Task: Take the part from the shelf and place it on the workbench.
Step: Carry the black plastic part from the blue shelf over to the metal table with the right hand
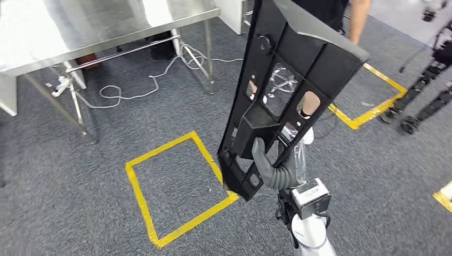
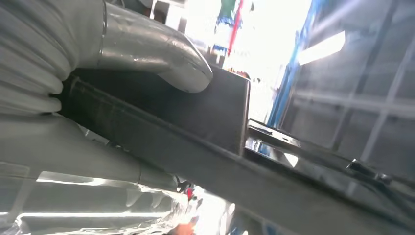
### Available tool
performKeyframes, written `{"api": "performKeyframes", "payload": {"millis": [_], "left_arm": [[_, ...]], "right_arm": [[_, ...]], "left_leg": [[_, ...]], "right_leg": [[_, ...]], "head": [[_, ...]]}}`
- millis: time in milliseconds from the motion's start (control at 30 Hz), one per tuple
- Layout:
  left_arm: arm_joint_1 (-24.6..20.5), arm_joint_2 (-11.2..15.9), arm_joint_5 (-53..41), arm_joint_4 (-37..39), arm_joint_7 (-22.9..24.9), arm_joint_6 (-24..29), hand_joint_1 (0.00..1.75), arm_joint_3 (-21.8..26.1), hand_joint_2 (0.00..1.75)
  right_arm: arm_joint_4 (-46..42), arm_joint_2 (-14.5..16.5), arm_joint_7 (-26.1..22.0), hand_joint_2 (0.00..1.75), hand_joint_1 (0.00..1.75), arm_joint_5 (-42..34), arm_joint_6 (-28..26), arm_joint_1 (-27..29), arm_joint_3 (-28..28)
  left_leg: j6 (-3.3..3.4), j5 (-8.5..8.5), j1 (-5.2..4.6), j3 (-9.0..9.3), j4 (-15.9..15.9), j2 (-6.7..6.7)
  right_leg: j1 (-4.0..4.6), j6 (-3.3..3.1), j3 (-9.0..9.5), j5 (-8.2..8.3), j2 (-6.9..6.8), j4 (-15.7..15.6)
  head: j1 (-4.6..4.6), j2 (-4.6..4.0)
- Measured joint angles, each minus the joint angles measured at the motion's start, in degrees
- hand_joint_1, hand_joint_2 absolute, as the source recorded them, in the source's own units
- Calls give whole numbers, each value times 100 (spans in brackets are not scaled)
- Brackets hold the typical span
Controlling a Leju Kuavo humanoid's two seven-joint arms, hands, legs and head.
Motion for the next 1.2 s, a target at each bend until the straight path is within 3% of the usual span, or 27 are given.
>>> {"api": "performKeyframes", "payload": {"millis": [33,100,167,200,233,300,367,433,467,533,600,667,700,733,800,833,933,1000,1067,1133,1167,1200], "left_arm": [[16,6,0,22,21,22,0,16,175],[30,8,0,55,52,50,0,55,175],[43,10,0,87,68,69,0,90,175],[53,11,0,103,73,75,0,100,175],[61,13,0,115,74,78,0,105,175],[65,23,0,128,73,82,0,110,175],[71,43,1,135,68,90,0,113,175],[98,56,2,142,60,97,0,118,175],[115,62,2,146,56,98,0,121,175],[122,75,1,152,44,99,0,129,175],[101,82,0,155,35,98,0,143,175],[98,85,0,157,33,94,0,157,175],[104,85,0,158,33,92,0,162,175],[109,86,0,160,33,90,0,167,175],[107,94,0,161,33,90,0,183,175],[104,100,0,161,32,90,0,191,175],[107,114,-2,164,30,90,0,206,175],[112,117,-2,167,28,89,0,213,175],[94,117,-2,168,27,87,0,215,175],[69,117,-2,169,26,85,0,215,175],[63,117,-2,170,26,85,0,215,175],[63,117,-2,172,26,85,0,215,175]], "right_arm": [[-1,-7,0,175,175,1,10,-3,2],[3,-31,2,175,175,1,13,3,3],[13,-57,7,175,175,-1,15,12,3],[16,-66,8,175,175,-3,17,11,3],[17,-73,9,175,175,-6,22,8,3],[18,-79,12,175,175,-14,38,0,2],[17,-81,20,175,175,-20,59,-5,2],[15,-80,30,175,175,-23,77,-14,-3],[15,-75,33,175,175,-24,87,-22,-6],[14,-68,33,175,175,-24,102,-36,-13],[13,-67,33,175,175,-24,104,-35,-20],[13,-69,34,175,175,-25,104,-30,-25],[13,-70,34,175,175,-26,104,-30,-26],[13,-71,34,175,175,-26,104,-30,-27],[10,-69,34,175,175,-26,104,-32,-28],[9,-69,35,175,175,-27,104,-35,-29],[8,-67,39,175,175,-28,104,-37,-31],[1,-67,42,175,175,-28,104,-35,-33],[-6,-72,44,175,175,-29,104,-33,-36],[-5,-81,46,175,175,-31,104,-15,-44],[-5,-87,48,175,175,-31,104,-3,-50],[-4,-93,50,175,175,-31,104,6,-55]], "left_leg": [[28,20,24,33,-41,-77],[58,31,42,44,-60,-223],[58,28,44,44,-56,-379],[55,26,44,49,-52,-455],[49,23,46,56,-47,-532],[13,2,37,49,-9,-671],[-47,-21,22,5,40,-785],[-107,-24,35,-33,57,-876],[-133,-37,43,-45,80,-837],[-194,-207,48,-173,361,-550],[-251,-547,61,-517,1048,-217],[-282,-736,87,-842,1645,-123],[-286,-675,94,-864,1662,-107],[-277,-516,97,-758,1440,-86],[-233,-161,82,-339,644,17],[-206,-68,64,-174,334,60],[-134,-56,8,-61,99,54],[-66,-24,32,11,6,7],[-2,13,68,94,-83,-38],[27,9,64,108,-90,-105],[29,4,63,110,-89,-147],[26,0,64,113,-87,-185]], "right_leg": [[-1,-6,-91,-112,132,219],[-23,-50,-448,-407,394,935],[-31,-27,-737,-528,455,1419],[-33,16,-742,-457,467,1370],[-40,70,-639,-307,491,1106],[-75,146,-311,31,689,340],[-95,100,-129,196,836,-63],[-93,4,-100,224,768,-95],[-98,-26,-88,232,723,-106],[-115,-103,-53,232,604,-130],[-92,-163,-33,209,469,-132],[-75,-185,-23,188,335,-131],[-73,-188,-13,175,272,-131],[-72,-185,3,160,221,-131],[-58,-162,41,125,142,-131],[-41,-141,52,109,118,-131],[-9,-62,77,84,48,-155],[2,-15,86,36,91,-114],[2,-25,-92,-160,284,293],[-20,-51,-490,-430,436,1037],[-25,-37,-660,-497,459,1311],[-30,1,-738,-474,467,1391]], "head": [[14,0],[37,0],[49,1],[50,0],[50,0],[52,-1],[47,0],[42,0],[41,0],[13,0],[-11,-1],[-10,0],[-12,0],[-11,-1],[-11,-1],[-5,0],[-6,0],[1,-1],[24,-1],[44,1],[53,0],[53,0]]}}
